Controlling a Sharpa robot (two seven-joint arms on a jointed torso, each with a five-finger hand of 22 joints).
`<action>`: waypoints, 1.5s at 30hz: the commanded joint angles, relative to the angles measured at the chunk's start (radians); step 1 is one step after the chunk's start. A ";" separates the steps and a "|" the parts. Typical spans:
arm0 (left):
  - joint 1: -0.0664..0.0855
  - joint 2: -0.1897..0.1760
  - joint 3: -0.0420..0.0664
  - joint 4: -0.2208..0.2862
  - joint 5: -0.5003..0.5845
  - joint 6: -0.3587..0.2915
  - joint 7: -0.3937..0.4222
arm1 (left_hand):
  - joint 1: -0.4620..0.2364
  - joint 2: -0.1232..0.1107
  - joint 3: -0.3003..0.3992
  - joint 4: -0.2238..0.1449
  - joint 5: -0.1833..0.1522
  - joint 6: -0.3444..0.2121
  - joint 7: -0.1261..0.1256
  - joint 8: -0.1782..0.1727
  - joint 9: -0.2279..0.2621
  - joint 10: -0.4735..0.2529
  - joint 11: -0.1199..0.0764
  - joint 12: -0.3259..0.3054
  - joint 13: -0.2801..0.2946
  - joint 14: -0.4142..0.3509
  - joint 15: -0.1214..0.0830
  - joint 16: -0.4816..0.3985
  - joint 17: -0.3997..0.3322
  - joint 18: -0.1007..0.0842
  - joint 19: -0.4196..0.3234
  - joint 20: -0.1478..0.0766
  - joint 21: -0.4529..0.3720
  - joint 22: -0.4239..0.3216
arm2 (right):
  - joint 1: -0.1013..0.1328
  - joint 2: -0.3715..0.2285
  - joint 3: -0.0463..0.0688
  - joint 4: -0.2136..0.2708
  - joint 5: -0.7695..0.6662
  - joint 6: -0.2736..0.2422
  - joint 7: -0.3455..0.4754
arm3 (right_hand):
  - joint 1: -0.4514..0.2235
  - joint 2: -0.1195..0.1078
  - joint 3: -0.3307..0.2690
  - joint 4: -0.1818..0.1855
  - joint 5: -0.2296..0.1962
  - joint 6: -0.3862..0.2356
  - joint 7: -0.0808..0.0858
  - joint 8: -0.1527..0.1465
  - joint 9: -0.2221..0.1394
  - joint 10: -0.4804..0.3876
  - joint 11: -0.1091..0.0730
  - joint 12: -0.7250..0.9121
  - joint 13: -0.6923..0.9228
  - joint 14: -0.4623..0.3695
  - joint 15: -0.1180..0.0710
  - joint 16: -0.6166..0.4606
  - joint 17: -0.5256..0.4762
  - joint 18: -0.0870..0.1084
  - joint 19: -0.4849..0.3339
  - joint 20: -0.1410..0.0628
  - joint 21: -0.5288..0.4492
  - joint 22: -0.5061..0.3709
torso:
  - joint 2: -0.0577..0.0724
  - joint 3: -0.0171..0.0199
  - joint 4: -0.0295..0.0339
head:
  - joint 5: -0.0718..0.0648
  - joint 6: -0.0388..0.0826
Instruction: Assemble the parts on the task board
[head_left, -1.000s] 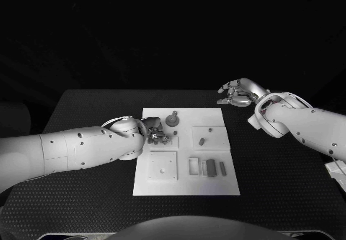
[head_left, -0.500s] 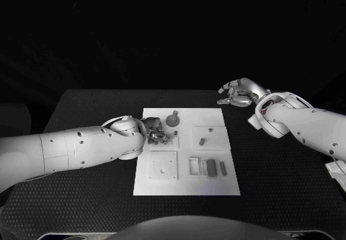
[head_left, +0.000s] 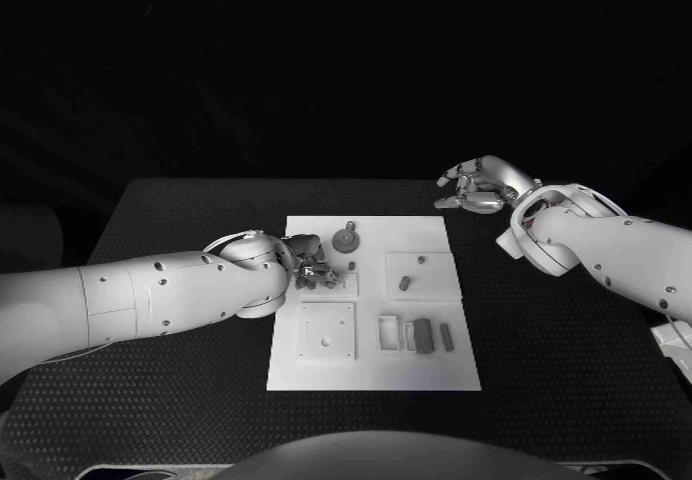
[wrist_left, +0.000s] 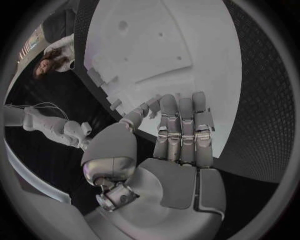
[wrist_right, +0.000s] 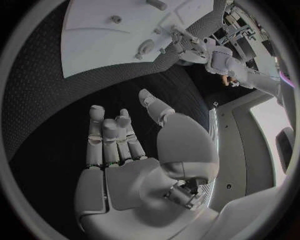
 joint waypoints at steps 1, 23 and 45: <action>-0.005 -0.001 -0.004 -0.002 0.019 0.035 -0.007 | 0.003 0.011 0.006 -0.001 0.003 -0.005 0.002 -0.007 -0.003 -0.002 0.008 0.006 0.002 -0.010 0.000 0.004 -0.002 0.013 0.004 0.001 -0.007 0.020 | -0.001 0.001 0.000 0.000 -0.008 0.010 0.005 | -0.012 0.000 0.001 0.008 0.000 0.000 0.007 0.004 -0.001 -0.010 0.000 0.005 -0.001 -0.001 -0.006 0.003 -0.001 0.015 -0.008 0.001 -0.004 0.013 | 0.000 0.0001 -0.0001 | 0.001 -0.001; -0.005 -0.001 -0.004 -0.005 0.056 0.043 -0.011 | 0.011 0.060 0.004 -0.050 0.092 -0.011 0.010 -0.034 -0.038 -0.017 0.015 0.031 0.011 -0.017 0.001 0.018 -0.008 0.010 0.004 0.003 -0.008 0.022 | -0.001 0.000 0.000 -0.001 -0.007 0.013 0.005 | -0.014 -0.001 0.001 0.009 0.000 -0.001 0.007 0.004 -0.001 -0.011 0.000 0.006 -0.003 -0.001 -0.006 0.003 -0.002 0.015 -0.008 0.001 -0.004 0.013 | 0.000 -0.0001 -0.0006 | 0.002 -0.001; -0.005 -0.009 -0.003 -0.003 0.057 0.044 -0.014 | 0.008 0.064 0.005 -0.087 0.166 -0.003 0.008 -0.036 -0.046 -0.019 0.014 0.040 0.010 -0.017 0.000 0.025 -0.013 0.010 0.007 0.001 -0.006 0.022 | -0.002 0.002 0.000 -0.004 -0.045 0.009 0.008 | -0.015 -0.004 0.002 0.010 0.000 -0.003 0.007 0.004 -0.003 -0.012 0.000 0.008 -0.005 -0.002 -0.006 0.004 -0.004 0.015 -0.008 0.001 -0.005 0.013 | 0.000 0.0008 -0.0007 | 0.000 -0.002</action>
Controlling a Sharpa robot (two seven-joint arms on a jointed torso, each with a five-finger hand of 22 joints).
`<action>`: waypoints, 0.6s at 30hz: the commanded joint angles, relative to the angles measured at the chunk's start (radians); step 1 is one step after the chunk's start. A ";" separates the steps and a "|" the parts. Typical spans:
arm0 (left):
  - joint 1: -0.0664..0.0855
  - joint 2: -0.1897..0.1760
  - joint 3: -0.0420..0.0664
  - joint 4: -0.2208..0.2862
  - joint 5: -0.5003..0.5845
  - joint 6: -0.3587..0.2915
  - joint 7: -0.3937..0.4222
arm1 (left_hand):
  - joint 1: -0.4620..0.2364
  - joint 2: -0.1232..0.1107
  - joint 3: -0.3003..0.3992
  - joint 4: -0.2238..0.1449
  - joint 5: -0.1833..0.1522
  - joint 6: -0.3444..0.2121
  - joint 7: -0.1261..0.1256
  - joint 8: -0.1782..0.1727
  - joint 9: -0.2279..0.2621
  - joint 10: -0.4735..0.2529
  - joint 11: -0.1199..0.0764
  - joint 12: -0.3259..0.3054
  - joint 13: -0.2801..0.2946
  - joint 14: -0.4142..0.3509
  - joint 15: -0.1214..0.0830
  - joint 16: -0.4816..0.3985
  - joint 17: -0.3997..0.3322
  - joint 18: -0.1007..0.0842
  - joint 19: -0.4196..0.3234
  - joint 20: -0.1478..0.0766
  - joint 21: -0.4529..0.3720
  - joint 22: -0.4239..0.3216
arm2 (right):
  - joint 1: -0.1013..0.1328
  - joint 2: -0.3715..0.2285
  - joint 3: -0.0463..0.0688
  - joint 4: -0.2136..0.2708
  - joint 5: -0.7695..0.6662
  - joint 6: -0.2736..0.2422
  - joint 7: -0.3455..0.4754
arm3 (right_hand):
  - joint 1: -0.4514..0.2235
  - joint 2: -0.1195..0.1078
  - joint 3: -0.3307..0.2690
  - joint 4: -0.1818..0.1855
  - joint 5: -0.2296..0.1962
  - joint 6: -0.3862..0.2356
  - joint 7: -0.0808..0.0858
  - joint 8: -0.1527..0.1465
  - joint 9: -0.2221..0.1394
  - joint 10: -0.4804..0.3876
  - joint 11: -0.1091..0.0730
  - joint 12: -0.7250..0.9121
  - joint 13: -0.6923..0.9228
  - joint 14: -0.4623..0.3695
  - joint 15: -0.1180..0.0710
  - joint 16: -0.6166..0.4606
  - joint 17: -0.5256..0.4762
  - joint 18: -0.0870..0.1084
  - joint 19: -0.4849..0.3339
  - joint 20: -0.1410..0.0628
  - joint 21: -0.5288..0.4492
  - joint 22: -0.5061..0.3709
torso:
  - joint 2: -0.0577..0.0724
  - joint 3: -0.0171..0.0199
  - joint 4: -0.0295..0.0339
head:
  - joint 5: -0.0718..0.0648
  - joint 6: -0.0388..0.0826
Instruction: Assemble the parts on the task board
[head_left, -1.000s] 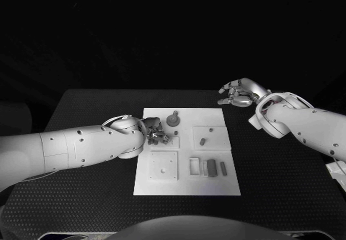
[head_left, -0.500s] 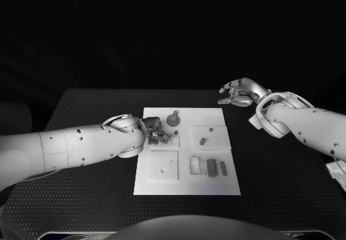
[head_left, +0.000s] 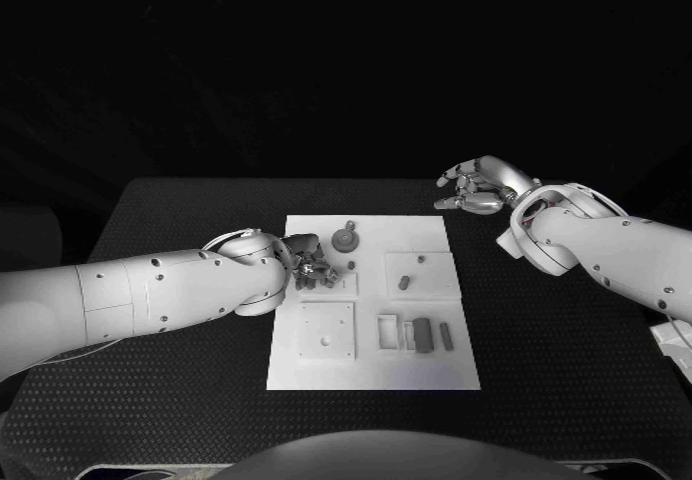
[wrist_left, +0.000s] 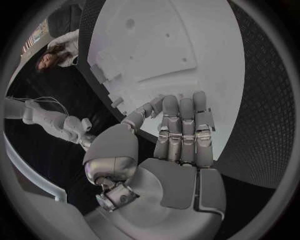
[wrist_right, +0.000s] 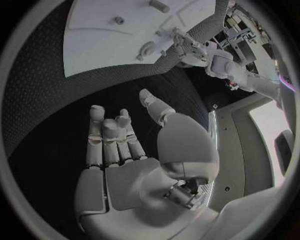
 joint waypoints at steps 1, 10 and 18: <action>-0.008 -0.004 -0.007 -0.004 0.005 0.035 -0.022 | 0.006 0.004 -0.002 -0.005 0.004 0.005 -0.001 -0.006 0.001 -0.005 -0.004 0.005 0.000 -0.006 -0.004 0.006 -0.001 0.018 0.007 0.001 -0.003 0.022 | -0.001 0.001 0.000 0.000 -0.016 0.008 0.008 | -0.011 0.000 -0.001 0.008 0.000 -0.002 0.007 0.004 -0.001 -0.004 0.000 0.004 -0.001 0.002 -0.006 0.004 -0.002 0.009 -0.008 0.001 -0.005 0.013 | 0.000 0.0005 -0.0001 | 0.000 -0.001; -0.008 -0.007 -0.007 -0.002 0.005 0.039 -0.023 | 0.029 0.007 0.010 -0.028 0.066 0.019 -0.005 0.001 0.003 -0.001 -0.008 0.008 0.000 -0.003 -0.005 0.009 -0.002 0.018 0.012 0.001 0.000 0.023 | -0.001 0.002 0.000 0.000 -0.016 0.009 0.008 | -0.011 -0.001 0.000 0.008 0.000 -0.003 0.007 0.005 -0.001 -0.005 0.000 0.005 -0.003 0.001 -0.006 0.004 -0.002 0.009 -0.008 0.001 -0.005 0.013 | 0.000 0.0006 -0.0006 | 0.001 -0.001; -0.008 -0.009 -0.007 -0.004 0.003 0.042 -0.026 | 0.063 0.015 0.014 -0.036 0.163 0.029 -0.010 0.008 0.004 0.005 -0.012 0.018 0.000 0.003 -0.008 0.015 -0.005 0.018 0.016 -0.002 0.006 0.024 | -0.001 0.001 0.000 0.000 -0.015 0.009 0.008 | -0.012 -0.001 0.000 0.009 0.000 -0.003 0.007 0.005 -0.002 -0.005 0.000 0.005 -0.003 0.001 -0.005 0.005 -0.003 0.009 -0.008 0.001 -0.005 0.013 | 0.000 0.0007 -0.0005 | 0.002 0.000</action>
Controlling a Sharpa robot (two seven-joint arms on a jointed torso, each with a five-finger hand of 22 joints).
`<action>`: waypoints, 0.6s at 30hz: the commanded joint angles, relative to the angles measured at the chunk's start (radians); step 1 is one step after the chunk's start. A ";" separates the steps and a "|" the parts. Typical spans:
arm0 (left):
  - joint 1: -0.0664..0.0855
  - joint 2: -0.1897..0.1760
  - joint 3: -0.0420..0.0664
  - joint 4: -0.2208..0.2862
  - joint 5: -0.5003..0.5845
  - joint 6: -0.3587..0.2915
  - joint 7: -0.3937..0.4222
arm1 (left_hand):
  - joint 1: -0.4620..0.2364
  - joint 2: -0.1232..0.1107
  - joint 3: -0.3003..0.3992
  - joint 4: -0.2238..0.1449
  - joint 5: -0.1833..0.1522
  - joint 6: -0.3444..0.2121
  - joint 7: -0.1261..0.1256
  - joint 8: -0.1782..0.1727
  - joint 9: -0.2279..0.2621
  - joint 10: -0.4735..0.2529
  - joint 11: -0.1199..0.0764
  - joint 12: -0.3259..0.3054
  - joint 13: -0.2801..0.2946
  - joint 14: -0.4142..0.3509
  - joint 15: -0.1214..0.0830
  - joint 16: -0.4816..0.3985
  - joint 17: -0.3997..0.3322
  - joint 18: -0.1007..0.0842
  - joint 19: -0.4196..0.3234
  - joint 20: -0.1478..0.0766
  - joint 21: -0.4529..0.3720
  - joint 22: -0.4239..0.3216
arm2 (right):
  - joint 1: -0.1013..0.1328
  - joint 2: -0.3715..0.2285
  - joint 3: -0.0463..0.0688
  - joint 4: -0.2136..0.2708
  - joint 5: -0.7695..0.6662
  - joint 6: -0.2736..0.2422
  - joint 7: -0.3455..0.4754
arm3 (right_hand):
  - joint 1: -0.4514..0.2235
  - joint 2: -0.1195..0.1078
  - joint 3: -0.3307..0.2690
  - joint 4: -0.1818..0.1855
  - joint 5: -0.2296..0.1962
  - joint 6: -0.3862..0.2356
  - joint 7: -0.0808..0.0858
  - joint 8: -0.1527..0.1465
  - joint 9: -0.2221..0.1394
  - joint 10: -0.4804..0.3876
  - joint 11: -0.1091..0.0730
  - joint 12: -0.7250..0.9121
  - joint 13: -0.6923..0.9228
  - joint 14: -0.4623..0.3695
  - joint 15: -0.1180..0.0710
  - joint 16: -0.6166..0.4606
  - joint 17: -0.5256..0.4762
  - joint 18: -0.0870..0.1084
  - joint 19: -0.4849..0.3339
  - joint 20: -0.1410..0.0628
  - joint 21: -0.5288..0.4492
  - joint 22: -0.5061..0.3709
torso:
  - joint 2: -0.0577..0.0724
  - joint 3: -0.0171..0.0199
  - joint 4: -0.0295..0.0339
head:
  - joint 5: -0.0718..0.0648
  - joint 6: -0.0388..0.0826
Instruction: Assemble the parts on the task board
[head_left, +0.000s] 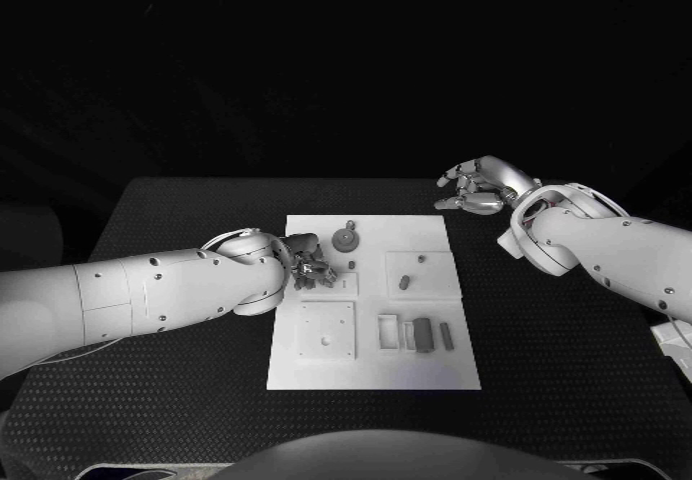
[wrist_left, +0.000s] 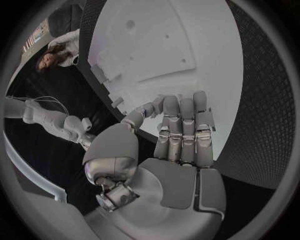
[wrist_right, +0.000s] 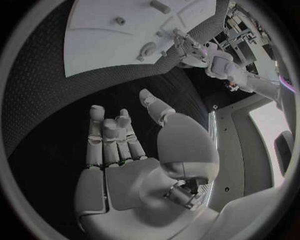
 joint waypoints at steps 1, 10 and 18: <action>-0.008 -0.003 -0.007 -0.008 -0.002 0.040 -0.030 | 0.042 0.026 0.020 -0.024 0.018 0.008 0.000 0.005 0.003 0.002 -0.008 0.007 0.001 0.003 -0.008 0.005 -0.002 0.017 0.008 -0.002 0.007 0.023 | -0.001 0.000 0.000 0.001 -0.010 0.009 0.007 | -0.012 -0.002 0.002 0.006 0.000 -0.003 0.007 0.005 -0.002 -0.005 0.000 0.005 -0.001 0.001 -0.005 0.005 -0.002 0.010 -0.008 0.001 -0.005 0.013 | 0.000 0.0001 0.0006 | 0.001 0.000; -0.008 0.000 -0.007 -0.010 -0.006 0.048 -0.032 | 0.088 -0.017 0.123 0.001 -0.073 0.018 -0.003 0.010 0.003 0.009 -0.010 0.014 0.001 0.011 -0.010 0.008 -0.005 0.015 0.019 -0.004 0.010 0.021 | -0.001 0.001 0.000 0.001 -0.010 0.009 0.007 | -0.013 -0.002 0.002 0.008 0.000 -0.003 0.007 0.005 -0.002 -0.005 0.000 0.006 -0.002 0.001 -0.005 0.005 -0.002 0.010 -0.008 0.001 -0.005 0.013 | 0.000 -0.0001 -0.0001 | 0.002 0.000; -0.008 0.005 -0.007 -0.013 -0.016 0.062 -0.040 | 0.088 -0.017 0.123 0.001 -0.073 0.018 -0.003 0.010 0.003 0.009 -0.010 0.014 0.001 0.011 -0.010 0.008 -0.005 0.015 0.019 -0.004 0.010 0.021 | -0.001 0.001 0.000 0.001 -0.009 0.009 0.007 | -0.013 -0.002 0.002 0.008 0.000 -0.003 0.007 0.005 -0.002 -0.005 0.000 0.006 -0.002 0.001 -0.005 0.005 -0.002 0.010 -0.008 0.001 -0.005 0.013 | 0.000 0.0002 0.0003 | 0.002 -0.003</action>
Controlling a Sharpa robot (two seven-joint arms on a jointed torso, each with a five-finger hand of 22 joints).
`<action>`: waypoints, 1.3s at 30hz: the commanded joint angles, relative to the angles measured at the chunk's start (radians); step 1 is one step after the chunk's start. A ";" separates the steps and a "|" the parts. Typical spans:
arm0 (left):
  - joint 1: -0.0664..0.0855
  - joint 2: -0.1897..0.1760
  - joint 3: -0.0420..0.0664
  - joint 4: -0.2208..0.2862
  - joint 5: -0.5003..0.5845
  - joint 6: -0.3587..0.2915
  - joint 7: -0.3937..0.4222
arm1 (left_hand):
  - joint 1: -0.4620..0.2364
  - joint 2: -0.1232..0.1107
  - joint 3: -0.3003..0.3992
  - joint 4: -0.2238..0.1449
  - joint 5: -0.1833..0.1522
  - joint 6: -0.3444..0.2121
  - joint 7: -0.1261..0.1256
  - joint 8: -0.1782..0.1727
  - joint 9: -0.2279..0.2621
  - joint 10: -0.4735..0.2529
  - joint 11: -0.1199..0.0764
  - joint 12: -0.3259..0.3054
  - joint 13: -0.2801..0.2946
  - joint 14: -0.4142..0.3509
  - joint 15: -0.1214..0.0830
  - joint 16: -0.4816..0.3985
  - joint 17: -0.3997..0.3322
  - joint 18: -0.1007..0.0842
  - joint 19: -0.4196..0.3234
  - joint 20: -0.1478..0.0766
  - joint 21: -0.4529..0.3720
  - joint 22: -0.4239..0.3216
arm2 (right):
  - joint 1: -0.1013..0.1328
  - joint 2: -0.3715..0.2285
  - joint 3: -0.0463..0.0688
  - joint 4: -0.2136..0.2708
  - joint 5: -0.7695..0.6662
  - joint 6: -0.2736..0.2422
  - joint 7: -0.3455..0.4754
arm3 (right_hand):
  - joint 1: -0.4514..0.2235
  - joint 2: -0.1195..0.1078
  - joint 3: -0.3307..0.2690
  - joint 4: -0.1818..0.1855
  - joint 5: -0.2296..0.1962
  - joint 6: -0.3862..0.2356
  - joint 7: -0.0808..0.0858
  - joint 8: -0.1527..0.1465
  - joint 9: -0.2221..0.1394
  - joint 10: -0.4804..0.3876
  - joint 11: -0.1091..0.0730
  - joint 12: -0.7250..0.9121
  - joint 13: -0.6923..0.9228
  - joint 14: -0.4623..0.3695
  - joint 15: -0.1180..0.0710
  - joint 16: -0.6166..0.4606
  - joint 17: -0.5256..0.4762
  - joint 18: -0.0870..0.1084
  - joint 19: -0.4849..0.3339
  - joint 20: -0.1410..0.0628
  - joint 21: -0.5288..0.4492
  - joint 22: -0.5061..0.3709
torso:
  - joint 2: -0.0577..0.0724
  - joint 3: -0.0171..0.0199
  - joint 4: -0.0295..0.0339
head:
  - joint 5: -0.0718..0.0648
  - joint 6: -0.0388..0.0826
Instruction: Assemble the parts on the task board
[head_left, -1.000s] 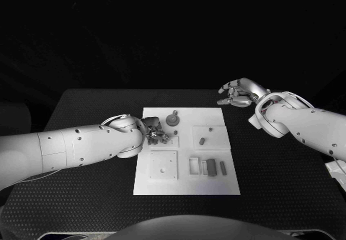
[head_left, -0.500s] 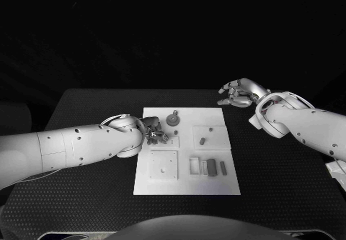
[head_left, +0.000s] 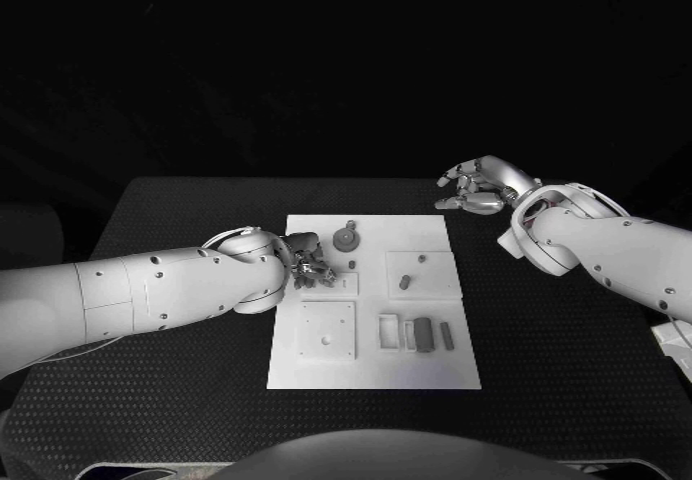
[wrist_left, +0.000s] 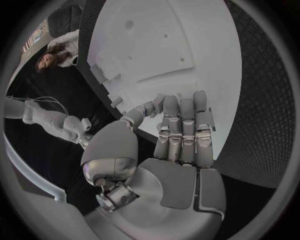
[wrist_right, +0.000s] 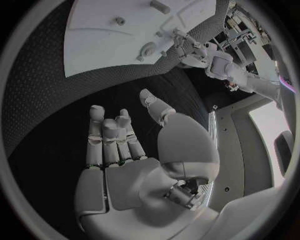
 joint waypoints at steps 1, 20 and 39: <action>-0.009 0.002 -0.008 -0.008 -0.015 0.056 -0.038 | 0.039 0.032 0.063 -0.059 0.000 0.005 -0.001 0.003 0.000 0.008 -0.008 0.006 0.000 0.002 -0.001 0.003 -0.001 0.007 0.005 0.000 0.004 0.021 | -0.001 0.001 0.000 0.000 -0.008 0.009 0.007 | -0.009 0.001 -0.001 0.005 0.000 0.000 0.005 0.005 -0.001 -0.005 0.000 0.006 -0.001 0.001 -0.006 0.005 -0.001 0.014 -0.008 0.001 -0.005 0.013 | 0.000 0.0004 0.0003 | 0.000 -0.003; -0.008 0.009 -0.004 -0.029 0.161 0.032 -0.037 | 0.039 0.042 0.091 -0.078 0.002 0.037 -0.013 0.020 0.003 0.036 -0.019 0.025 0.005 0.024 -0.009 0.017 -0.002 0.008 0.022 -0.008 0.018 0.024 | -0.001 0.002 0.000 -0.004 0.004 0.009 0.007 | -0.016 -0.002 -0.003 0.010 0.000 -0.001 0.005 0.006 -0.002 -0.006 0.001 0.007 -0.003 0.001 -0.005 0.005 -0.002 0.014 -0.008 0.001 -0.005 0.013 | 0.000 -0.0004 0.0007 | -0.003 -0.005; -0.007 0.021 -0.004 -0.028 0.239 -0.012 -0.054 | 0.038 0.045 0.093 -0.079 0.003 0.040 -0.015 0.021 0.003 0.040 -0.021 0.029 0.007 0.029 -0.011 0.019 -0.002 0.008 0.025 -0.011 0.022 0.024 | -0.001 0.002 0.000 -0.006 0.005 0.010 0.007 | -0.017 -0.003 -0.002 0.013 0.000 -0.001 0.005 0.006 -0.002 -0.006 0.001 0.008 -0.005 0.000 -0.005 0.006 -0.003 0.014 -0.008 0.001 -0.006 0.013 | 0.000 0.0002 0.0004 | -0.004 -0.005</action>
